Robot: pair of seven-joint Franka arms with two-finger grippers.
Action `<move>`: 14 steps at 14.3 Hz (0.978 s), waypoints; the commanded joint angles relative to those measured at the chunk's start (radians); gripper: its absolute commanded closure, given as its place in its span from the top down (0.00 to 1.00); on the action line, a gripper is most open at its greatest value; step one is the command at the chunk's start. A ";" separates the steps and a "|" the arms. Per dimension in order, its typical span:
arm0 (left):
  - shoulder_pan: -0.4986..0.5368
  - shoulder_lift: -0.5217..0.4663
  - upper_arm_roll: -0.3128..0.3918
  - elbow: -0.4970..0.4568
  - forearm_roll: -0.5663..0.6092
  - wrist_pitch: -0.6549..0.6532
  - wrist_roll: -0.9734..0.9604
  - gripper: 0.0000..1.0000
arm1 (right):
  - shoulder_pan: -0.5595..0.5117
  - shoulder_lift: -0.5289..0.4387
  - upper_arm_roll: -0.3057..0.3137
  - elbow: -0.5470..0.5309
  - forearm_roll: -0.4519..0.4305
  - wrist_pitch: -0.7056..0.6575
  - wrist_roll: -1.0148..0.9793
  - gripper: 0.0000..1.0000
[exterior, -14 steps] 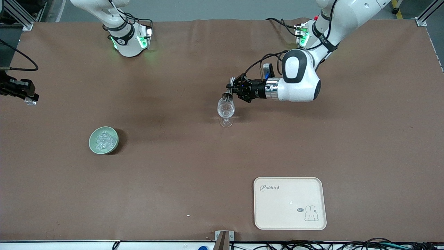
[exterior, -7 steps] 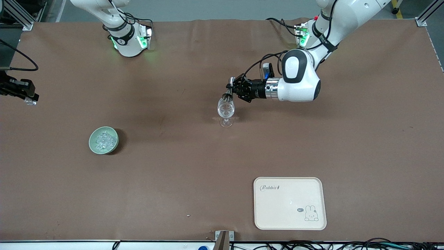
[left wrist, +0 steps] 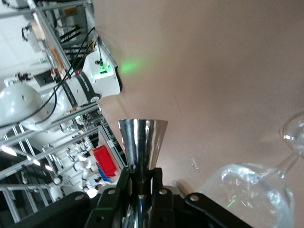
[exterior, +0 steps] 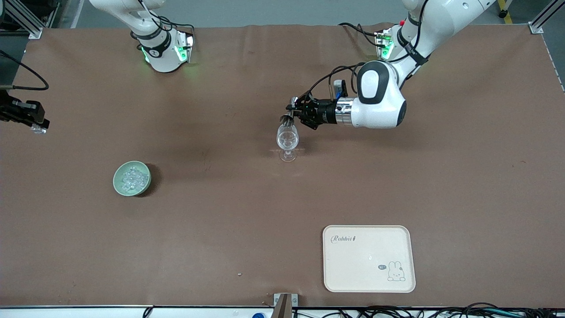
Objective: Pour wine and add ice with both arms
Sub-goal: 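Tilt the jigger over the glass rim with the left gripper to pour, then withdraw the left gripper from the glass while the right gripper brings the ice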
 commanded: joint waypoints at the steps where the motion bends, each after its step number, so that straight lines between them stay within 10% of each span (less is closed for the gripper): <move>1: 0.020 -0.039 -0.006 0.002 0.043 -0.050 0.087 0.00 | -0.002 -0.024 0.006 -0.021 -0.012 0.002 0.003 0.02; 7: 0.130 -0.187 0.003 0.025 0.063 -0.234 0.279 0.00 | -0.004 -0.024 0.006 -0.023 -0.012 0.003 0.003 0.02; 14: 0.357 -0.091 0.009 0.131 0.129 -0.280 0.620 0.00 | 0.010 -0.023 0.008 -0.026 -0.012 0.017 0.004 0.02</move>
